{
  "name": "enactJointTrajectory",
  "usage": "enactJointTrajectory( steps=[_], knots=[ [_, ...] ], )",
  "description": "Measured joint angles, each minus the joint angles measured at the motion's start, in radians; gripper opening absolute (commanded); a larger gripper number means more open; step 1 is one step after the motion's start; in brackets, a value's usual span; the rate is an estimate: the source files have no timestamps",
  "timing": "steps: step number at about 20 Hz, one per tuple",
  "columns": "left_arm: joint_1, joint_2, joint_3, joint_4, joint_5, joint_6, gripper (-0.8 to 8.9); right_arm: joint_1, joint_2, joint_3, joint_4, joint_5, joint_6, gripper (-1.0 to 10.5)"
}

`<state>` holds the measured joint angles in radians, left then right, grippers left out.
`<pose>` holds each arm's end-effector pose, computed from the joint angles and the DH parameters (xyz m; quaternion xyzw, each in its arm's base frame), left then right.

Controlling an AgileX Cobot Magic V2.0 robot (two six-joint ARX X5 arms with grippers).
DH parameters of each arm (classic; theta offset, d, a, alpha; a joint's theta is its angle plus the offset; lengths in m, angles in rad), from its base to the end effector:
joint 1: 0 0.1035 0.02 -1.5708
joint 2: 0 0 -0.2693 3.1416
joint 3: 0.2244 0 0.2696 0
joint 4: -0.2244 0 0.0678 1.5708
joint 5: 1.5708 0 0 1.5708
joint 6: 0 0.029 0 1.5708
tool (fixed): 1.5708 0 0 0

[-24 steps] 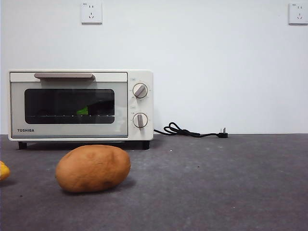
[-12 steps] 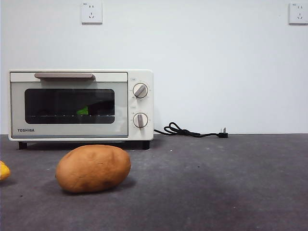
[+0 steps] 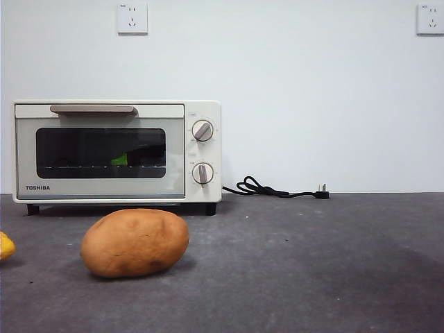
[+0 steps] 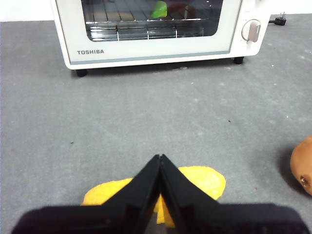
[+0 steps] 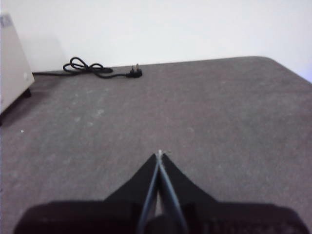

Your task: Take the eggplant from the table,put the eggplant in the oven

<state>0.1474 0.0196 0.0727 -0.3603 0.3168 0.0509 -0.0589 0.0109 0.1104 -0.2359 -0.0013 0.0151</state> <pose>0.1012 0.0059 0.1538 -0.0101 0.1467 -0.0874 0.9853 0.1020 -0.0060 0.1791 0.0096 0.0679 -0.0292 0.9972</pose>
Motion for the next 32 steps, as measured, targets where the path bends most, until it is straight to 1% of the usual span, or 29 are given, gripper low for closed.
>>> enactJointTrajectory(
  steps=[3, 5, 11, 17, 18, 19, 21, 23, 26, 32],
  knots=[
    [0.000, 0.002, 0.000, 0.000, 0.000, 0.000, -0.04, 0.000, 0.000, -0.046, 0.007, 0.000, 0.000, 0.0],
    [0.000, 0.003, 0.000, 0.000, 0.000, 0.000, -0.04, 0.014, 0.000, -0.085, 0.040, 0.000, 0.000, 0.0],
    [0.000, 0.003, 0.000, 0.000, 0.000, 0.000, -0.04, 0.073, -0.001, -0.087, 0.046, 0.038, -0.012, 0.0],
    [0.000, 0.003, 0.000, 0.000, 0.000, 0.000, -0.04, 0.142, -0.001, -0.087, 0.046, 0.037, -0.011, 0.0],
    [0.000, 0.003, 0.000, 0.000, 0.000, 0.000, -0.04, 0.153, -0.001, -0.087, 0.046, 0.034, -0.003, 0.0],
    [0.000, 0.004, 0.000, 0.000, 0.000, 0.000, -0.04, 0.167, -0.001, -0.087, 0.046, 0.027, 0.027, 0.0],
    [0.000, 0.004, 0.000, 0.000, 0.000, 0.000, -0.04, 0.192, -0.001, -0.087, 0.047, 0.027, 0.126, 0.0],
    [0.000, 0.004, 0.000, 0.000, 0.000, 0.000, -0.04, 0.197, -0.001, -0.087, 0.047, 0.027, 0.178, 0.0],
    [0.000, 0.004, 0.000, 0.000, 0.000, 0.000, -0.04, 0.197, -0.001, -0.087, 0.047, 0.031, 0.203, 0.0],
    [0.000, 0.004, 0.000, 0.000, 0.000, 0.000, -0.04, 0.197, -0.001, -0.087, 0.047, 0.031, 0.210, 0.0]
  ],
)
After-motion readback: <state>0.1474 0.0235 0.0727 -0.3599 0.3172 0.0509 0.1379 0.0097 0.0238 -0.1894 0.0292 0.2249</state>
